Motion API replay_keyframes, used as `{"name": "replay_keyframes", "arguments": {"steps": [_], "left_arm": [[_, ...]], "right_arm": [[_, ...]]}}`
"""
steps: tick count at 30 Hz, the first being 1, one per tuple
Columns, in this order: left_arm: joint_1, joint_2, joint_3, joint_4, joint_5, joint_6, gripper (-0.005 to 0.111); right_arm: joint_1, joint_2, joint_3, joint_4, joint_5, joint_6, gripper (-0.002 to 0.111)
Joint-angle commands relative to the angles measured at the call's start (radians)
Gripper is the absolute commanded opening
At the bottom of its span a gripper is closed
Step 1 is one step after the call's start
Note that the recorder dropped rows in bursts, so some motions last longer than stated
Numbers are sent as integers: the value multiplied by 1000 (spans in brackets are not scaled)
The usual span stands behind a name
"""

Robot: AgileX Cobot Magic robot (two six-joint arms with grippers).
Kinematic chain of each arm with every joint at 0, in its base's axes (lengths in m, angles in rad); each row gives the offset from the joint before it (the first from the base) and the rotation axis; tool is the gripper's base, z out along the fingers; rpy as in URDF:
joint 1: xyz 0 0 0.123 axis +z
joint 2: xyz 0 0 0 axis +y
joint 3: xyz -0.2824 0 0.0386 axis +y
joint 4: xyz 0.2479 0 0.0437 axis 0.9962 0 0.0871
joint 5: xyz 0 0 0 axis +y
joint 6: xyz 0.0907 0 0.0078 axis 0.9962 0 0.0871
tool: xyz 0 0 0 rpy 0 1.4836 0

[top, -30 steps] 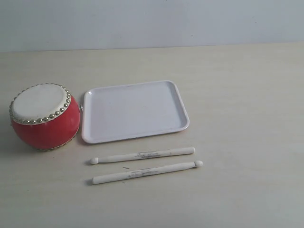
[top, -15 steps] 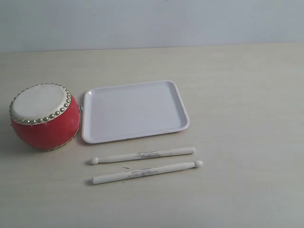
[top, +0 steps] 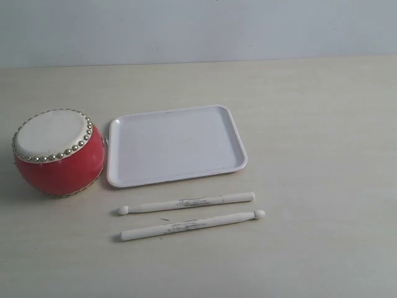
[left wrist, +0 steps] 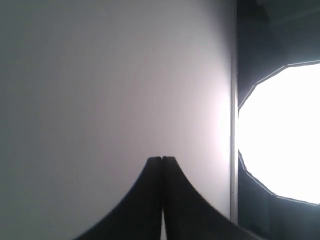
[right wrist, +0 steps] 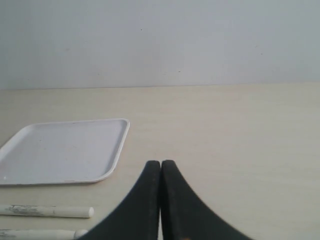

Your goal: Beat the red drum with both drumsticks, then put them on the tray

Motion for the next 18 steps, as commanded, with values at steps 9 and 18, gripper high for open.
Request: {"name": "replay_keyframes", "arguments": {"steps": [9, 18], "left_arm": [[-113, 119, -162, 32, -11, 39, 0], [-318, 247, -278, 32, 107, 125, 0]], "right_arm": [[-6, -4, 5, -2, -5, 1, 0], [-6, -4, 5, -2, -5, 1, 0]]}}
